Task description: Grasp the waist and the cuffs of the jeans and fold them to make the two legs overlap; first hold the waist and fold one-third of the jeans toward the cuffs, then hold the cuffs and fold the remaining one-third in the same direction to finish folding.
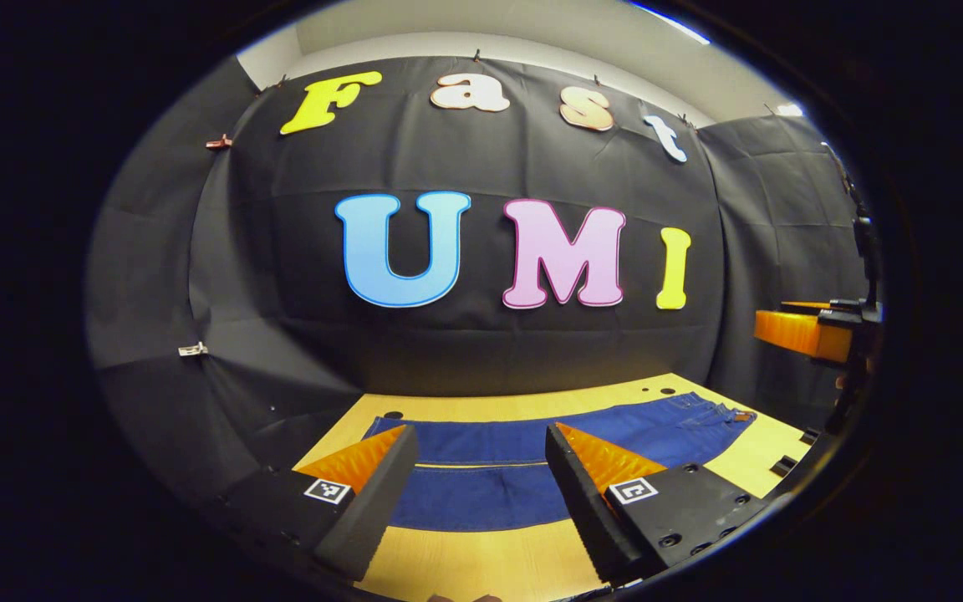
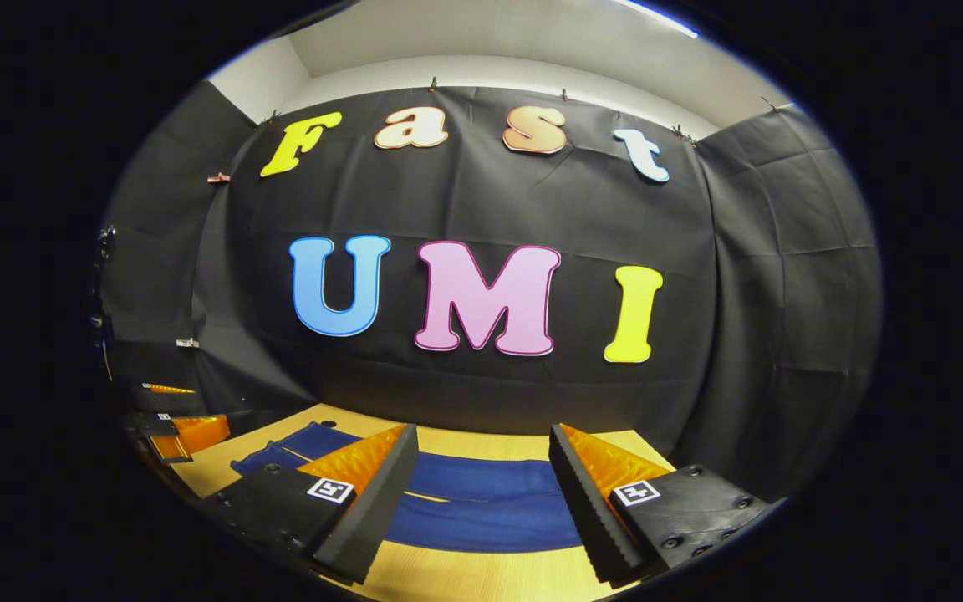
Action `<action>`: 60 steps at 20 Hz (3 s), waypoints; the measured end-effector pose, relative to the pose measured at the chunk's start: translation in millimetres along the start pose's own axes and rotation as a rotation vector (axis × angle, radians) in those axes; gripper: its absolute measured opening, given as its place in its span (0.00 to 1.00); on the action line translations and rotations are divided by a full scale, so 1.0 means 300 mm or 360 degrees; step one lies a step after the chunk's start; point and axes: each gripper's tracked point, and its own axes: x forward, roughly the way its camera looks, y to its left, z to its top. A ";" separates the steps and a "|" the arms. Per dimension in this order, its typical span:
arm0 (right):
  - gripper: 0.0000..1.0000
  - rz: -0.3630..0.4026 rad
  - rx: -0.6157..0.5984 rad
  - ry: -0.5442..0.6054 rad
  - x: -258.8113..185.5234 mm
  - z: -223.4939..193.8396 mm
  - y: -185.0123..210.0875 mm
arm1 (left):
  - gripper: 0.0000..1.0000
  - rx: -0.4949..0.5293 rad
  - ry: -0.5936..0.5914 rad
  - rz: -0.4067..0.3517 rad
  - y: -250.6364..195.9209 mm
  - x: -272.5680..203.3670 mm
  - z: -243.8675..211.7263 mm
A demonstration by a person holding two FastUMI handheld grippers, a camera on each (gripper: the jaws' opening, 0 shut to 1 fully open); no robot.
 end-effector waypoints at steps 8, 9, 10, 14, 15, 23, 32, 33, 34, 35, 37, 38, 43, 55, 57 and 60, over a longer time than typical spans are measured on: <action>0.96 -0.0062 0.0010 0.0142 0.068 -0.115 -0.102 | 0.98 0.0914 0.0401 -0.0160 0.322 0.136 -0.390; 0.96 -0.0057 0.0009 0.0172 0.079 -0.136 -0.114 | 0.98 0.1017 0.0454 -0.0217 0.368 0.154 -0.450; 0.96 -0.0047 0.0002 0.0193 0.093 -0.157 -0.119 | 0.98 0.1133 0.0536 -0.0268 0.419 0.167 -0.518; 0.96 -0.0095 -0.0092 0.0213 0.147 -0.192 -0.216 | 0.98 0.1557 0.0783 -0.0434 0.616 0.268 -0.698; 0.96 -0.0110 -0.0114 0.0217 0.161 -0.200 -0.240 | 0.98 0.1641 0.0832 -0.0463 0.663 0.287 -0.728; 0.96 -0.0122 -0.0156 0.0363 0.222 -0.340 -0.320 | 0.98 0.1943 0.1149 -0.0715 0.768 0.409 -0.881; 0.96 -0.0182 -0.0243 0.0378 0.325 -0.397 -0.430 | 0.59 0.1924 0.1247 -0.0725 0.762 0.542 -0.929; 0.96 -0.0194 -0.0284 0.0367 0.340 -0.397 -0.457 | 0.54 0.1833 0.1316 -0.0738 0.762 0.536 -0.950; 0.96 -0.0205 -0.0324 0.0375 0.352 -0.407 -0.484 | 0.40 0.1757 0.1360 -0.0748 0.765 0.524 -0.946; 0.96 -0.0206 -0.0369 0.0388 0.362 -0.419 -0.509 | 0.33 0.1700 0.1402 -0.0759 0.769 0.512 -0.951; 0.96 -0.0215 -0.0516 0.0376 0.380 -0.425 -0.577 | 0.22 0.1646 0.1419 -0.0788 0.769 0.501 -0.950; 0.96 -0.0204 -0.0587 0.0377 0.386 -0.434 -0.614 | 0.14 0.1670 0.1391 -0.0783 0.767 0.510 -0.951; 0.97 0.0054 -0.1172 0.0539 0.415 -0.572 -0.807 | 0.06 0.1778 0.1334 -0.0782 0.754 0.514 -0.955; 0.96 0.0754 -0.2227 0.1186 0.258 -1.186 -1.216 | 0.06 0.1859 0.1363 -0.0681 0.746 0.529 -0.957; 0.96 0.0790 -0.2293 0.1129 0.297 -1.220 -1.191 | 0.06 0.1870 0.1370 -0.0667 0.747 0.530 -0.960; 0.96 0.0797 -0.2343 0.0984 0.407 -1.238 -1.147 | 0.06 0.1900 0.1378 -0.0657 0.746 0.530 -0.960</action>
